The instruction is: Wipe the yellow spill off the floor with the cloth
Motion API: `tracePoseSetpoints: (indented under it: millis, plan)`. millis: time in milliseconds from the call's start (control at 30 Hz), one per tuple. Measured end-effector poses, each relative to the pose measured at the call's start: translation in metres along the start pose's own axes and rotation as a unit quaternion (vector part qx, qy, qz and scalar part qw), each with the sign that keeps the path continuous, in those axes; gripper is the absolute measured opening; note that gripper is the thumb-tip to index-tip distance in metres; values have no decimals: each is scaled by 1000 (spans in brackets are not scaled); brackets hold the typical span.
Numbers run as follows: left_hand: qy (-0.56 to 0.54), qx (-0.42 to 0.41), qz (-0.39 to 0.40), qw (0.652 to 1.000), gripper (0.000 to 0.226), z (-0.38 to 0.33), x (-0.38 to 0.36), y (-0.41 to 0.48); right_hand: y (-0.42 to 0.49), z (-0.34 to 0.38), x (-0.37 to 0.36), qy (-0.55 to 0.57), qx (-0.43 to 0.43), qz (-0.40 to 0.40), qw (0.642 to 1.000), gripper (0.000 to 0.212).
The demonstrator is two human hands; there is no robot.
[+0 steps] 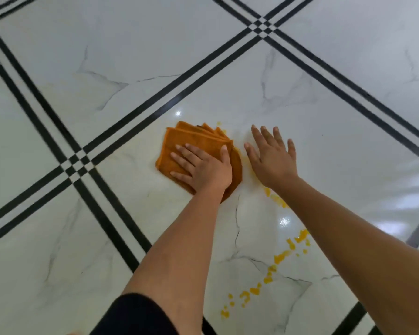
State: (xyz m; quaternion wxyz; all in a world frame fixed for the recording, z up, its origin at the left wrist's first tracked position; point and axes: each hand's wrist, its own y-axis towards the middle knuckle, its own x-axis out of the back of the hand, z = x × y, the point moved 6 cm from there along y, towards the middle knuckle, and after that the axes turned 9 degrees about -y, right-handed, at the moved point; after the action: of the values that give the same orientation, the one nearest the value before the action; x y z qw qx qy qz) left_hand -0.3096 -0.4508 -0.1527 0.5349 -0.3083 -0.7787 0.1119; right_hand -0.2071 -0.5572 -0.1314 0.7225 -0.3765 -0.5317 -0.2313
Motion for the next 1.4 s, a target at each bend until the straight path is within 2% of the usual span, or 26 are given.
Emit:
tracePoseSetpoints:
  millis: [133,267,333,400,433,467,567,600,633,733,767,800,833,900,933,967,1000,1067,1100,1133,1200,1233,1267,1300,1367,1400]
  plan:
    - [46,-56,-72,995,98,-27,1,41,-15,-25,-11,20,-37,-26,999,55]
    - [165,-220,-83,958,93,-51,-3,51,-41,-63,-11,9,-86,-46,995,54]
    - [210,-357,-44,909,93,-43,-21,15,-56,-80,-13,12,-118,-54,991,54]
    - [290,-484,20,825,94,-29,-42,-19,-71,-93,-19,13,-139,-56,989,56]
    - [313,-515,43,797,95,-31,-45,-18,-81,-98,-24,12,-146,-54,988,60]
    - [315,-516,49,795,96,-41,-43,-7,-91,-101,-29,12,-152,-51,987,65]
    - [267,-418,-5,868,93,-74,-33,29,-118,-113,-42,11,-180,-58,982,73]
    - [267,-412,-12,871,92,-75,-40,20,-122,-118,-43,17,-190,-65,979,72]
    - [275,-449,5,850,93,-68,-56,-10,-135,-123,-47,25,-208,-68,975,71]
    - [292,-641,106,702,94,-17,-90,-102,-160,-129,-54,56,-236,-72,967,63]
    - [294,-667,116,674,93,-17,-92,-105,-168,-129,-55,67,-239,-75,966,62]
    - [298,-665,113,675,93,-27,-91,-97,-178,-128,-58,73,-241,-75,965,63]
    - [296,-623,87,718,93,-44,-91,-82,-187,-129,-59,76,-246,-80,963,64]
    - [271,-477,34,835,92,-68,-87,-55,-203,-132,-64,72,-265,-86,958,68]
    - [259,-437,23,861,92,-69,-89,-63,-209,-135,-66,71,-279,-91,953,70]
    - [251,-450,36,856,92,-64,-98,-83,-216,-140,-67,73,-293,-95,949,70]
    - [250,-513,70,818,92,-51,-109,-112,-220,-144,-68,81,-306,-95,944,68]
    - [296,-637,137,698,90,-15,-124,-163,-227,-149,-69,99,-316,-95,939,64]
    - [293,-657,146,679,88,-17,-124,-164,-230,-149,-69,104,-313,-95,939,63]
    - [285,-647,130,695,87,-33,-124,-154,-235,-148,-69,105,-311,-95,940,62]
    - [264,-523,64,808,87,-65,-123,-123,-243,-147,-69,96,-306,-102,942,61]
    - [268,-468,44,841,88,-68,-123,-119,-245,-146,-69,92,-305,-104,942,62]
    - [262,-475,39,839,90,-64,-125,-129,-248,-147,-70,90,-307,-104,942,65]
    - [248,-529,57,809,90,-49,-130,-147,-251,-146,-72,89,-308,-100,942,67]
    - [285,-650,124,693,88,-8,-134,-184,-258,-145,-76,90,-311,-92,942,71]
    - [289,-668,135,672,87,-5,-130,-183,-262,-141,-79,90,-310,-87,943,71]
